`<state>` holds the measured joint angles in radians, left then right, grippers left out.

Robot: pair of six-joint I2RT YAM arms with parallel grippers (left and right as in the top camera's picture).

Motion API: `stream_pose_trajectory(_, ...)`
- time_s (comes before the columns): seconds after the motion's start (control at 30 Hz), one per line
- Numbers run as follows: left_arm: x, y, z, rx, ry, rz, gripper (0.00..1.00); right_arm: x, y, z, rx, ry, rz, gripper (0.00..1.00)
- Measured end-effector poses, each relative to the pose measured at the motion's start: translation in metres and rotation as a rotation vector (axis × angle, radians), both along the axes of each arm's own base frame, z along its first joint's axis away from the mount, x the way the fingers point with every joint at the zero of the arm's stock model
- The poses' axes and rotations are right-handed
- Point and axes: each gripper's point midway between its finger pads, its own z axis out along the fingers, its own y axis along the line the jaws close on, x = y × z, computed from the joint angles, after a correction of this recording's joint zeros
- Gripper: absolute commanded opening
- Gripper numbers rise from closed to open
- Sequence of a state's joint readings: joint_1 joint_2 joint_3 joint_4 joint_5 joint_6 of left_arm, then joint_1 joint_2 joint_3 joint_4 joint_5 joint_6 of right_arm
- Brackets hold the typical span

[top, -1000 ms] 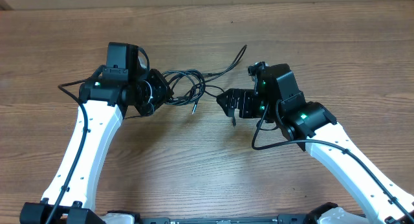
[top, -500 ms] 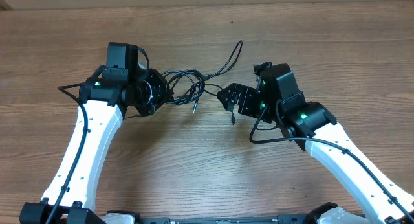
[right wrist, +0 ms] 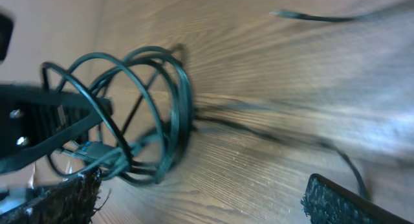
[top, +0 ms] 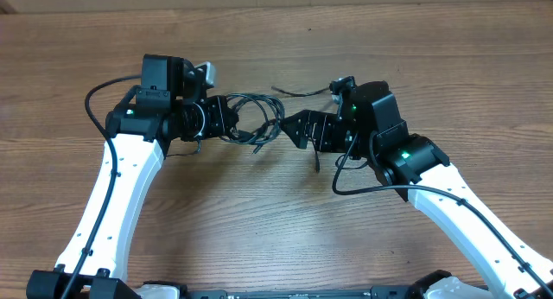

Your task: Untangle cables

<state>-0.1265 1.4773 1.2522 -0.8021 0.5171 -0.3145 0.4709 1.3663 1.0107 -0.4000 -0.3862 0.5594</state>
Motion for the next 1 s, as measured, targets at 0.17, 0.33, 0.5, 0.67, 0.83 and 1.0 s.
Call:
stream_pose_trajectory(0.17, -0.005, -0.011, 0.006, 0.000, -0.098, -0.174, 0.04, -0.003, 0.009, 0.009, -0.011, -0.109, 0.128, 1.00)
stream_pose_trajectory(0.33, -0.009, -0.018, 0.011, -0.012, -0.158, -0.271, 0.04, -0.006, 0.013, 0.008, -0.028, -0.154, 0.200, 1.00)
stream_pose_trajectory(0.5, -0.011, -0.023, 0.015, -0.033, -0.185, -0.319, 0.04, -0.009, 0.029, 0.003, 0.027, -0.156, 0.294, 1.00)
stream_pose_trajectory(0.67, -0.012, -0.025, 0.016, -0.038, -0.195, -0.335, 0.04, -0.013, 0.043, 0.016, 0.109, -0.207, 0.383, 0.78)
stream_pose_trajectory(0.83, -0.013, -0.029, 0.012, -0.041, -0.185, -0.348, 0.04, -0.018, 0.046, 0.019, 0.135, -0.204, 0.411, 0.66)
stream_pose_trajectory(1.0, -0.015, -0.038, 0.001, -0.044, -0.153, -0.375, 0.05, -0.023, 0.050, 0.021, 0.151, -0.197, 0.434, 0.46)
